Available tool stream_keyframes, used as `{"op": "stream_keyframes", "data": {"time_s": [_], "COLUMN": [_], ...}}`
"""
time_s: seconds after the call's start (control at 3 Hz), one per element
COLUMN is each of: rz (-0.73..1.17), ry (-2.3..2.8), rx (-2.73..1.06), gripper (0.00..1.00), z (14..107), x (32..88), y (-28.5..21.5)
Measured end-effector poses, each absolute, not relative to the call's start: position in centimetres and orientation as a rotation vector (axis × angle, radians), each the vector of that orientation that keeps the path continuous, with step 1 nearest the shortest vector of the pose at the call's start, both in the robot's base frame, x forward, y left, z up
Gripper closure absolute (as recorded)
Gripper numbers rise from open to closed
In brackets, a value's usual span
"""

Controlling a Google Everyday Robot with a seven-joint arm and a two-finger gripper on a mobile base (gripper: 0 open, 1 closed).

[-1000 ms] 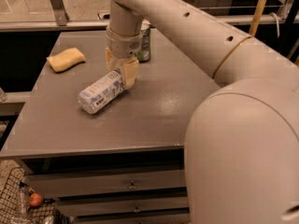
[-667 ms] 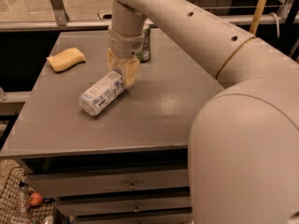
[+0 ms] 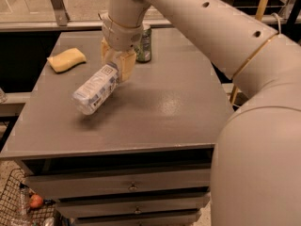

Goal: Place blue plastic bottle upright

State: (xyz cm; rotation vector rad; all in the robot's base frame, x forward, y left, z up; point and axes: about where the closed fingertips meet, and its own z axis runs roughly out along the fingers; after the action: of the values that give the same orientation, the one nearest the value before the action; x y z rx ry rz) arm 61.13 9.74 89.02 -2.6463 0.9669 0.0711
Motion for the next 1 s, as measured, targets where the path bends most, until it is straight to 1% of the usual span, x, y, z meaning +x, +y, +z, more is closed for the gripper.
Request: {"op": "stream_keyframes", "data": {"time_s": [0.33, 0.67, 1.0], "rz": [-0.038, -0.037, -0.104], "ry": [0.711, 0.711, 0.599], "rx": [-2.532, -2.532, -2.564], "gripper": [1.0, 1.0, 1.0], "z": [95.38, 95.37, 95.71], "x": [60.95, 60.95, 61.61], "y": [11.91, 11.91, 11.86]}}
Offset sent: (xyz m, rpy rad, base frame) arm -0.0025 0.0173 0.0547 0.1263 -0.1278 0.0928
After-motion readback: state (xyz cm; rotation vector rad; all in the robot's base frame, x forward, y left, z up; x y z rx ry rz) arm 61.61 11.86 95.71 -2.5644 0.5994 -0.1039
